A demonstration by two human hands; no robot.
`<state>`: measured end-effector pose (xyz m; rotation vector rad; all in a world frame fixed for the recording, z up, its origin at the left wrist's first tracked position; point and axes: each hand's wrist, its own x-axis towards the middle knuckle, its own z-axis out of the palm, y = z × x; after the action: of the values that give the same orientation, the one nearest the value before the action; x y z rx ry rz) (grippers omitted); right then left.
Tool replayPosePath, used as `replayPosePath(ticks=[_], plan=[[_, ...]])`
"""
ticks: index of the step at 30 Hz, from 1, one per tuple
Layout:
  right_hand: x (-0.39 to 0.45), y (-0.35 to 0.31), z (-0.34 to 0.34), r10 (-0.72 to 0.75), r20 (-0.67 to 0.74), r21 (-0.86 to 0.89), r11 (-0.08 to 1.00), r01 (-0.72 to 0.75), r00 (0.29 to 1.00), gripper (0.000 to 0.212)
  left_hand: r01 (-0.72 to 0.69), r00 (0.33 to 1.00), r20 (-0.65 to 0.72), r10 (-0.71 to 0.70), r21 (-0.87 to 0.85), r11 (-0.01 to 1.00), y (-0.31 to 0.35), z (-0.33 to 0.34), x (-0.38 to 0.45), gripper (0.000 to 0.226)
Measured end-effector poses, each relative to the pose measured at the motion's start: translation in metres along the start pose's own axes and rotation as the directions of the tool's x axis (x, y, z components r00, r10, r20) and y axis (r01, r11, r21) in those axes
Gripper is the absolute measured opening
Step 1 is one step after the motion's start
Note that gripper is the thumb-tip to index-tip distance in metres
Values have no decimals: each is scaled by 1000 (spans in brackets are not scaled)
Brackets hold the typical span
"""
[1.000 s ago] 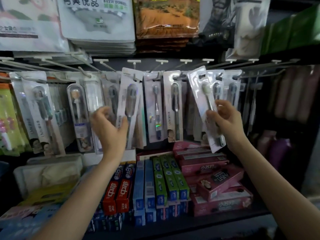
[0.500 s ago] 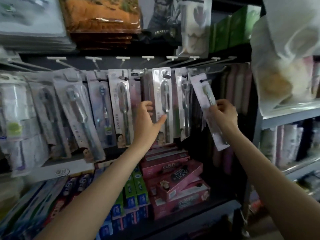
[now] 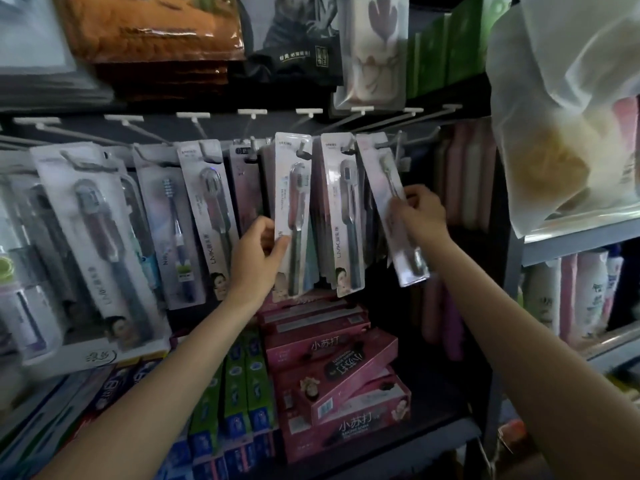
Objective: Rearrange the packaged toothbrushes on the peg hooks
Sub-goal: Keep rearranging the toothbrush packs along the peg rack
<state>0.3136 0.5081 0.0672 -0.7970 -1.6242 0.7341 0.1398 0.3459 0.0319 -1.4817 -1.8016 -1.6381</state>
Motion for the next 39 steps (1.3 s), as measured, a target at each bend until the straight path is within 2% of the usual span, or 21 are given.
replayPosePath(ticks=[3,7,10,13,16,19,23,28,30,32,36,39], plan=[[-4,9,14,53,21,-15,999,-52,998,28,-24,999,22,25,-11,1000,0,-6,0,5],[-9,19,18,-1,-83,-32,999,-1,997,28,-41,999,3,40,33,999,-5,-13,-10,9],[-11,17,21,14,-3,-73,997,-14,1000,30,-41,999,-10,41,34,999,-8,-17,-13,8],[-14,16,27,76,106,-36,997,-73,991,35,-26,1000,4,26,28,999,-7,-16,-13,8],[-12,21,33,112,75,53,992,-116,991,32,-31,999,16,30,11,999,-5,-16,-16,8],[-5,29,37,171,69,64,982,-175,983,43,-27,999,33,27,-7,1000,-5,-18,-15,6],[0,37,43,243,231,235,926,-297,942,29,-49,998,39,49,-4,999,-6,-20,-15,7],[-4,38,47,286,390,310,854,-417,875,10,-71,997,29,70,42,997,-9,-20,-13,7],[-6,39,45,260,417,329,850,-411,871,14,-74,997,26,73,46,996,-9,-20,-13,6],[-8,41,40,224,380,344,866,-362,897,19,-72,997,19,72,46,996,-9,-19,-13,6],[-8,44,17,188,152,290,930,-226,970,10,-54,997,-46,56,51,997,-6,-14,-15,10],[-4,44,-10,105,45,137,984,-110,994,28,-57,996,-59,61,63,996,-7,-5,-16,7]])
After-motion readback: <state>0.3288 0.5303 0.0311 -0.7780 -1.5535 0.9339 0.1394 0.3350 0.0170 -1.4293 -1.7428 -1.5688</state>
